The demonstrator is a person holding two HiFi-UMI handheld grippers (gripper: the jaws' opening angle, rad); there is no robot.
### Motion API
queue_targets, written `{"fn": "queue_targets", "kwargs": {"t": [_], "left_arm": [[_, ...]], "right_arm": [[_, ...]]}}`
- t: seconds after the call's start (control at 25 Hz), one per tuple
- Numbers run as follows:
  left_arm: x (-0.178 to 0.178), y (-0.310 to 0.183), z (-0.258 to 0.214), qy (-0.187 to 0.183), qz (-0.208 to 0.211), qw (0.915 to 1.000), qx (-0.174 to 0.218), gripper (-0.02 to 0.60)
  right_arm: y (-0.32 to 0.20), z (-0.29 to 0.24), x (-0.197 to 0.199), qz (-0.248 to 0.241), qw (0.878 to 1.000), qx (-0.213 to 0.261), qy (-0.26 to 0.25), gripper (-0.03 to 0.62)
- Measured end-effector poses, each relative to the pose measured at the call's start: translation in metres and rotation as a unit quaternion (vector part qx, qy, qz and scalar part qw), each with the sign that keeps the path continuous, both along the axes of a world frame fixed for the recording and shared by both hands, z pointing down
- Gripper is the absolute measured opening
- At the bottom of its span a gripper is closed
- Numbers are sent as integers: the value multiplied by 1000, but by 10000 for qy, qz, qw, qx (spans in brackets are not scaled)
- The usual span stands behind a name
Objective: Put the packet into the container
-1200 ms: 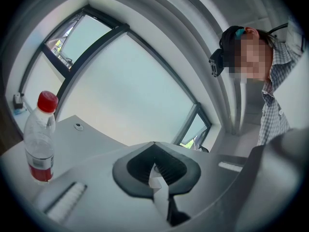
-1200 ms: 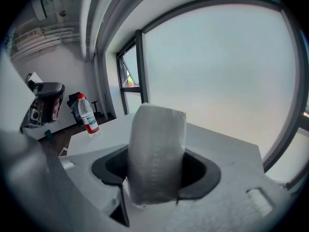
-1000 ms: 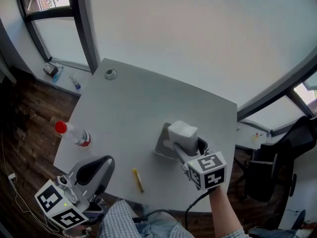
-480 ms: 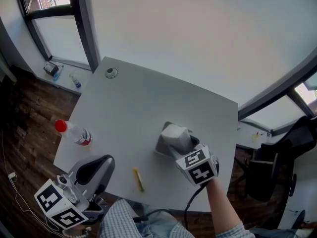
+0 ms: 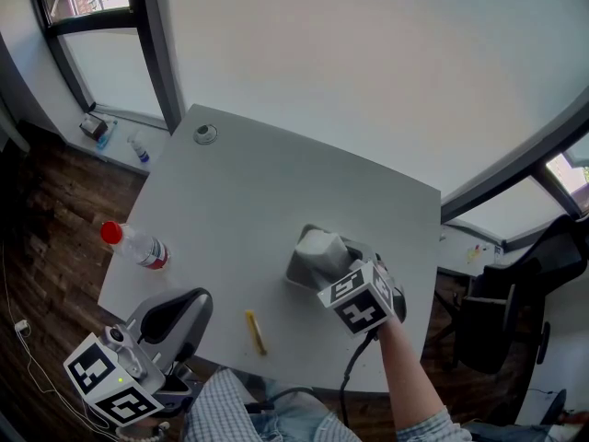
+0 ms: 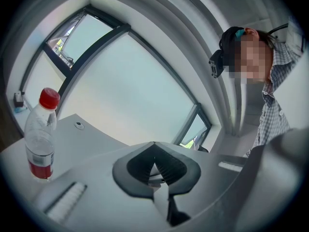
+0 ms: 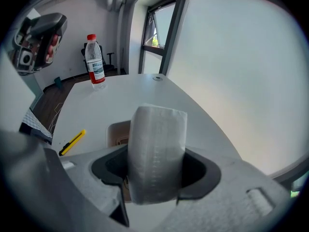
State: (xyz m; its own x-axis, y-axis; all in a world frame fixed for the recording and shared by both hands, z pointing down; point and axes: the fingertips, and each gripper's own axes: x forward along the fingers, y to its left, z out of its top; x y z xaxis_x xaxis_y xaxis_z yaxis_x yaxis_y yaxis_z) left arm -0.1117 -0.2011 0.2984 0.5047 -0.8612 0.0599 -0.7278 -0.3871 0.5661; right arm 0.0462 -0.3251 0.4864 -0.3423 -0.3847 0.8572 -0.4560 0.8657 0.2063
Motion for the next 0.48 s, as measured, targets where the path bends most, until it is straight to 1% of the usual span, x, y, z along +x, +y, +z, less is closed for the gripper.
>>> {"fn": "queue_targets", "kwargs": {"t": [0.16,0.36,0.48], "left_arm": [[0,1,1,5,9,10000,0,3],[0,1,1,15,-2,10000,4,3],[0,1,1,14,-3,10000,8,3]], "right_arm": [[0,-3,1,-99,9998,30,182,284],[1,2,8,-410,9964,141,722,284],[5,9,5,-547,9956,41,765,284]]}}
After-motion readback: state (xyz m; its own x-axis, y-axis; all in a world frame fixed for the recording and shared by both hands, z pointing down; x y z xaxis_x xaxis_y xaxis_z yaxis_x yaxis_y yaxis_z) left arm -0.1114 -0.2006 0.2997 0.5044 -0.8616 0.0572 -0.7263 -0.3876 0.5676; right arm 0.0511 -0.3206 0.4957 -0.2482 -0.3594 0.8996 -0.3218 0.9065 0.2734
